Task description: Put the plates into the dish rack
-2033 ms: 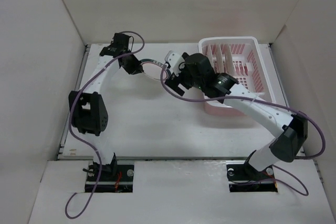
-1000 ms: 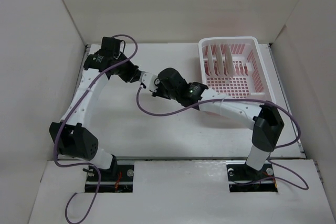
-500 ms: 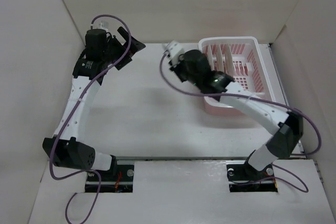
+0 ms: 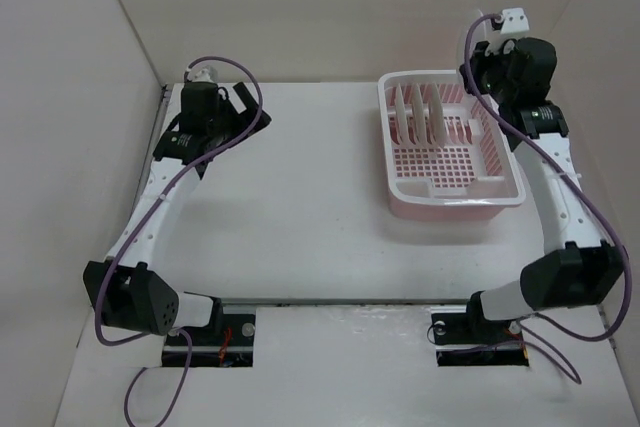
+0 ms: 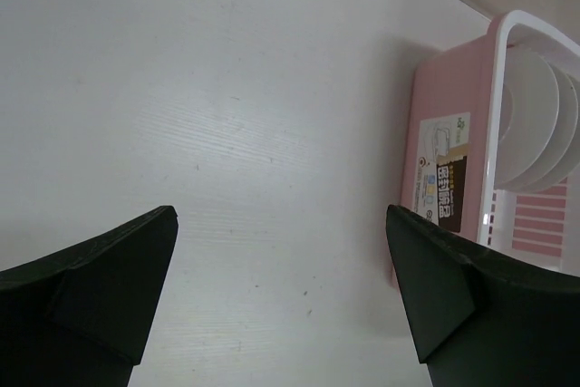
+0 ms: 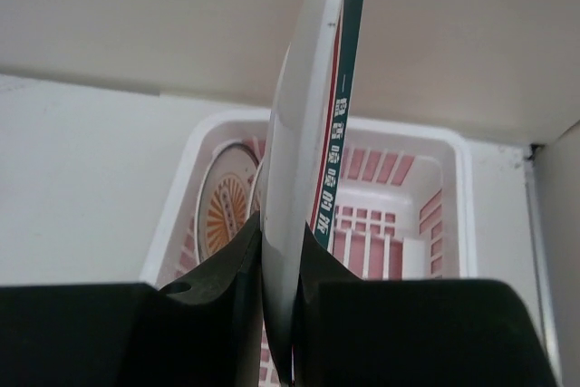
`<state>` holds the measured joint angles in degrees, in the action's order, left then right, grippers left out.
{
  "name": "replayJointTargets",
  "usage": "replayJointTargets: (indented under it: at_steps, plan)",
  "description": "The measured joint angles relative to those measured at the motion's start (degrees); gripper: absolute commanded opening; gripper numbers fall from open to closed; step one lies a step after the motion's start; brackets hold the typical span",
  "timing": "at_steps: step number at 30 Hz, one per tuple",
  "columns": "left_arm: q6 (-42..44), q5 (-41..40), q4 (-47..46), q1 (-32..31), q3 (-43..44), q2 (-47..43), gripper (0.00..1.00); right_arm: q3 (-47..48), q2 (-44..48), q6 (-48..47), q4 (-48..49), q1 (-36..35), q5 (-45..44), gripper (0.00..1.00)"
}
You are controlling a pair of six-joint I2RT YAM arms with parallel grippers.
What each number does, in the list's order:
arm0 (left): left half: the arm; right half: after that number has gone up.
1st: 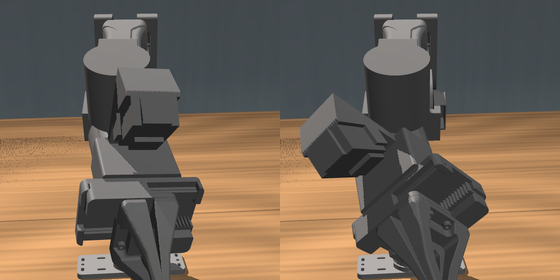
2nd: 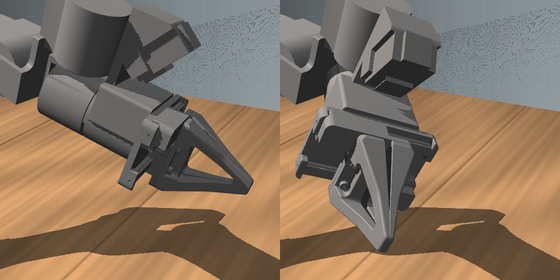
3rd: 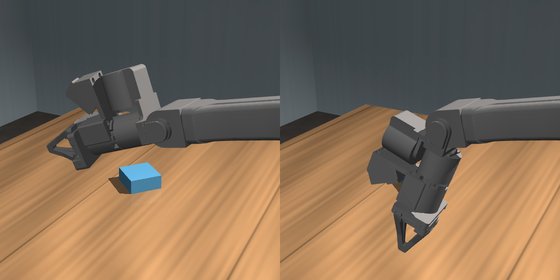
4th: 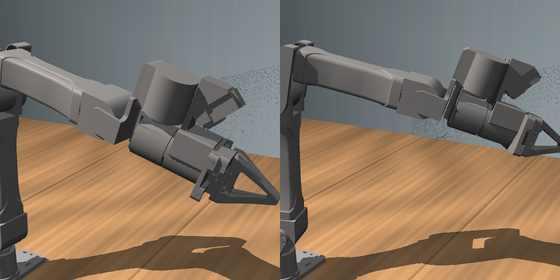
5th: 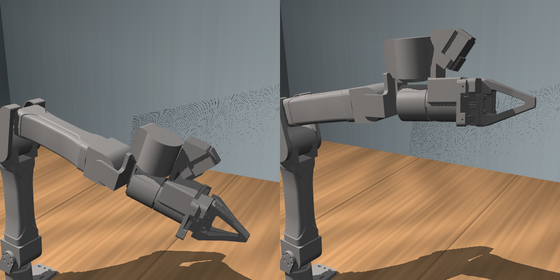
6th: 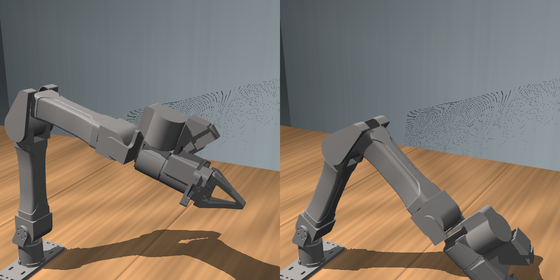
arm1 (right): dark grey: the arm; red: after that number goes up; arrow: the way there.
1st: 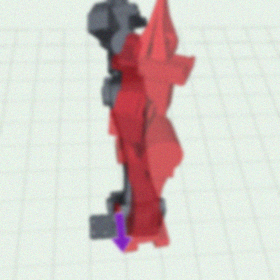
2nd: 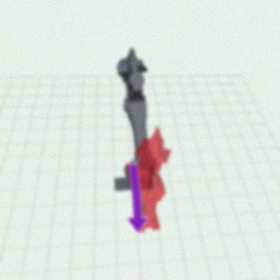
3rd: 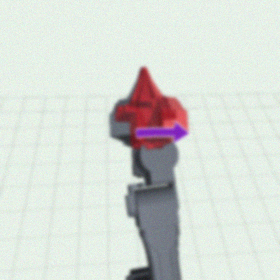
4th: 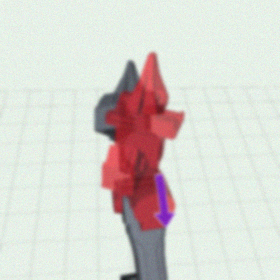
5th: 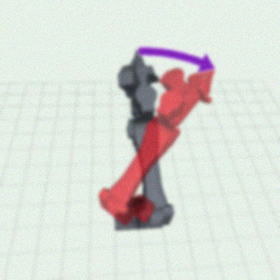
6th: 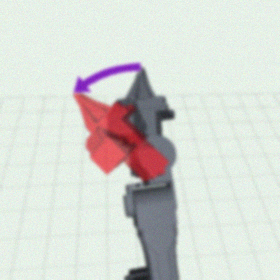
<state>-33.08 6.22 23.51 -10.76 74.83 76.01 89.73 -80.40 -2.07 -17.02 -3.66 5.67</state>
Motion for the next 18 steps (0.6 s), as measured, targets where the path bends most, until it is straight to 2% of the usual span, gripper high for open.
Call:
replayJointTargets:
  at_steps: [8, 18]
  plan:
    - [1.55, -0.04, -1.14, -0.17, -0.04, 0.42, 0.99, -4.70, -9.62, 1.70, -1.38, 5.49, 4.15, 0.00]
    - [2.86, -0.04, -1.27, -0.24, -0.22, 0.87, 0.99, -6.16, -13.49, 1.90, -1.40, 6.71, 4.24, 0.00]
